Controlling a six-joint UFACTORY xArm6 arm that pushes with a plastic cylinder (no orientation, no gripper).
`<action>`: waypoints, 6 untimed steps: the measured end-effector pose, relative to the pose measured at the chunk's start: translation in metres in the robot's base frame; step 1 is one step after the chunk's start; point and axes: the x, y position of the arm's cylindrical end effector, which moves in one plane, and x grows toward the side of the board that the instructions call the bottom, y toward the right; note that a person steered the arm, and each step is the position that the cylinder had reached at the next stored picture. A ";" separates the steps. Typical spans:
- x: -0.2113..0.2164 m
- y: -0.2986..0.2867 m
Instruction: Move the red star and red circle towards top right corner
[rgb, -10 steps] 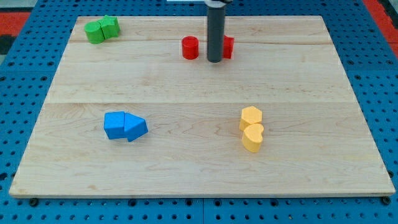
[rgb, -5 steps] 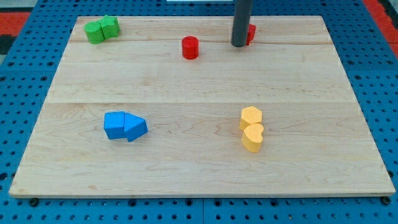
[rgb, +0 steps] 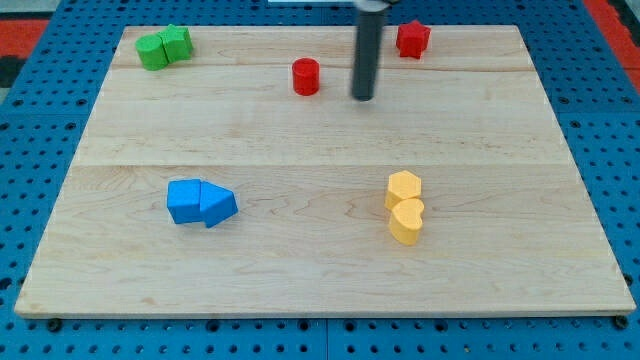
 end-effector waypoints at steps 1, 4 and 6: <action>-0.017 -0.062; -0.052 -0.066; -0.065 0.011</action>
